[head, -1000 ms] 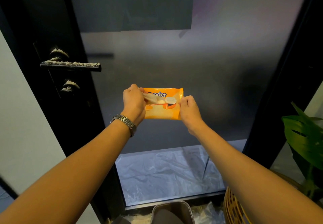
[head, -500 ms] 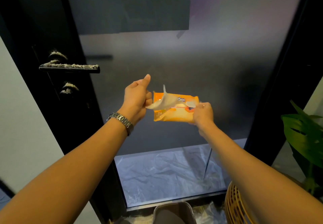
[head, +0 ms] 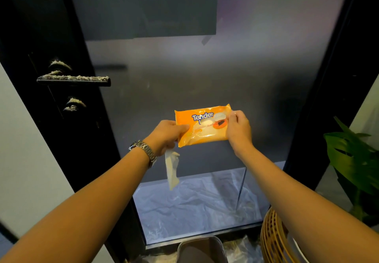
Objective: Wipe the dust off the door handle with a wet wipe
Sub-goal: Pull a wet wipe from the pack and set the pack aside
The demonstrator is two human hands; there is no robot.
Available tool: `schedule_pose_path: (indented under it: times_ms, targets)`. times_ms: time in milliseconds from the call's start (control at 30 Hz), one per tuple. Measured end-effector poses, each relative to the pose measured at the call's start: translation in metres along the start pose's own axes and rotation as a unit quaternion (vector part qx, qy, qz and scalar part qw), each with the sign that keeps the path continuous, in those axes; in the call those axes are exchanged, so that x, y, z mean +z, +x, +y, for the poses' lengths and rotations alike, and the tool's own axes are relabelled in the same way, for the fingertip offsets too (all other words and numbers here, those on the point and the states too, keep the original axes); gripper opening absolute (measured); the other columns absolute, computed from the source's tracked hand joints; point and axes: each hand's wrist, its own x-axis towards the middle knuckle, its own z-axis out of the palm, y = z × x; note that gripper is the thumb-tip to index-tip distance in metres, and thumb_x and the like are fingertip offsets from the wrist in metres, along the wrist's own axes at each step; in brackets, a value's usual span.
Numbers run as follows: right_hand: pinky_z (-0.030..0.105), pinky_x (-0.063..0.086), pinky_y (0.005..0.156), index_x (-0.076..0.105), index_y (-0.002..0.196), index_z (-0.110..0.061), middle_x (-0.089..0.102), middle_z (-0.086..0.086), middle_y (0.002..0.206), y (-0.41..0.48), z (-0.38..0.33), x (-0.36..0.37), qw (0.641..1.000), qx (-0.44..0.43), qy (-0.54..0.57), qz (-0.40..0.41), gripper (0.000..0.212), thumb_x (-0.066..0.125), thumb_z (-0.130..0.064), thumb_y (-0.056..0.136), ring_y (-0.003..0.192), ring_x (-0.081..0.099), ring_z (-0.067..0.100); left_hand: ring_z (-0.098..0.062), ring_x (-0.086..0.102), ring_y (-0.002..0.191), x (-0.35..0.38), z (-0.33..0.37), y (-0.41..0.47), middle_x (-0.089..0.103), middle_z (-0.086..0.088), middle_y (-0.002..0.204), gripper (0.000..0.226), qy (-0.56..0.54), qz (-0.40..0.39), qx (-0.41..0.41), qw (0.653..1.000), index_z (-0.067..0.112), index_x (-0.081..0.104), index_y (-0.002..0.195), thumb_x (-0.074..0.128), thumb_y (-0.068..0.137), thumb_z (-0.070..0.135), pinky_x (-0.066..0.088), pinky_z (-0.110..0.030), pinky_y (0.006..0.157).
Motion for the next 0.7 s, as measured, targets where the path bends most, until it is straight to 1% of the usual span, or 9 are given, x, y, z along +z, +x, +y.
schedule_pose_path:
  times_ms: [67, 133, 233, 300, 400, 433, 500, 600, 700]
  targets:
    - [0.017, 0.034, 0.055, 0.054, 0.076, -0.013, 0.057, 0.015, 0.099, -0.006, -0.001, 0.0, 0.999, -0.03, -0.026, -0.005, 0.024, 0.041, -0.011, 0.096, 0.077, 0.05, 0.017, -0.015, 0.053, 0.06, 0.005, 0.0, 0.002, 0.059, -0.006, 0.075, 0.016, -0.025, 0.018, 0.021, 0.999, 0.012, 0.058, 0.078, 0.053, 0.09, 0.02, 0.046, -0.023, 0.054]
    - [0.008, 0.034, 0.059, 0.062, 0.078, -0.006, 0.055, 0.018, 0.108, -0.015, -0.003, 0.003, 0.996, -0.075, -0.042, -0.03, 0.023, 0.048, -0.011, 0.095, 0.078, 0.051, 0.012, -0.02, 0.06, 0.073, 0.015, 0.001, 0.005, 0.063, -0.007, 0.084, 0.011, -0.037, 0.03, 0.041, 0.998, 0.013, 0.059, 0.083, 0.051, 0.091, 0.015, 0.051, -0.028, 0.067]
    - [0.021, 0.035, 0.075, 0.065, 0.076, -0.004, 0.058, 0.012, 0.103, -0.028, -0.004, 0.011, 0.985, -0.119, -0.087, -0.094, 0.027, 0.05, -0.015, 0.096, 0.089, 0.049, 0.015, -0.02, 0.06, 0.073, 0.031, 0.002, 0.008, 0.063, -0.007, 0.083, 0.012, -0.068, 0.028, 0.058, 0.996, 0.013, 0.059, 0.085, 0.049, 0.091, 0.013, 0.05, -0.03, 0.066]
    - [0.024, 0.039, 0.076, 0.063, 0.073, -0.008, 0.058, 0.005, 0.096, -0.035, -0.004, 0.015, 0.982, -0.119, -0.068, -0.128, 0.033, 0.046, -0.02, 0.099, 0.089, 0.052, 0.015, -0.017, 0.055, 0.066, 0.038, 0.002, 0.008, 0.061, -0.006, 0.075, 0.016, -0.082, 0.027, 0.074, 0.994, 0.013, 0.058, 0.079, 0.048, 0.091, 0.013, 0.046, -0.027, 0.061]
    - [0.016, 0.04, 0.064, 0.064, 0.076, -0.011, 0.056, -0.006, 0.079, -0.032, 0.0, 0.01, 0.988, -0.076, -0.009, -0.135, 0.033, 0.045, -0.024, 0.1, 0.074, 0.052, 0.01, -0.012, 0.056, 0.063, 0.042, 0.001, 0.008, 0.062, -0.001, 0.074, 0.015, -0.111, 0.029, 0.082, 0.99, 0.014, 0.059, 0.084, 0.046, 0.092, 0.014, 0.046, -0.02, 0.054]
    - [0.018, 0.042, 0.064, 0.064, 0.078, -0.014, 0.058, -0.004, 0.08, -0.03, 0.001, 0.007, 0.99, -0.063, 0.012, -0.122, 0.027, 0.048, -0.023, 0.098, 0.074, 0.053, 0.012, -0.011, 0.057, 0.063, 0.041, 0.001, 0.008, 0.063, 0.0, 0.076, 0.015, -0.123, 0.029, 0.078, 0.989, 0.013, 0.059, 0.091, 0.045, 0.093, 0.014, 0.046, -0.019, 0.053]
    - [0.029, 0.048, 0.075, 0.064, 0.093, -0.015, 0.063, 0.005, 0.097, -0.022, 0.008, -0.002, 0.995, -0.029, 0.037, -0.083, 0.006, 0.059, -0.018, 0.092, 0.086, 0.057, 0.017, -0.01, 0.059, 0.065, 0.04, 0.002, 0.008, 0.064, -0.001, 0.083, 0.019, -0.145, 0.021, 0.067, 0.987, 0.01, 0.057, 0.106, 0.043, 0.094, 0.017, 0.048, -0.018, 0.053]
    - [0.036, 0.049, 0.09, 0.047, 0.128, -0.01, 0.054, 0.007, 0.126, -0.013, 0.018, -0.017, 0.989, 0.096, 0.071, -0.082, 0.056, 0.073, -0.027, 0.082, 0.107, 0.056, 0.019, -0.012, 0.061, 0.074, 0.042, 0.005, 0.005, 0.064, -0.007, 0.101, 0.027, -0.178, -0.007, 0.054, 0.983, 0.008, 0.053, 0.117, 0.043, 0.095, 0.019, 0.052, -0.021, 0.061]
    - [0.039, 0.05, 0.081, 0.055, 0.12, -0.016, 0.063, 0.002, 0.119, -0.013, 0.02, -0.029, 0.961, 0.198, 0.122, -0.152, 0.057, 0.078, -0.04, 0.074, 0.104, 0.06, 0.017, -0.009, 0.061, 0.07, 0.047, 0.008, 0.002, 0.063, -0.009, 0.105, 0.031, -0.148, -0.037, 0.065, 0.986, 0.006, 0.052, 0.12, 0.043, 0.095, 0.022, 0.05, -0.014, 0.051]
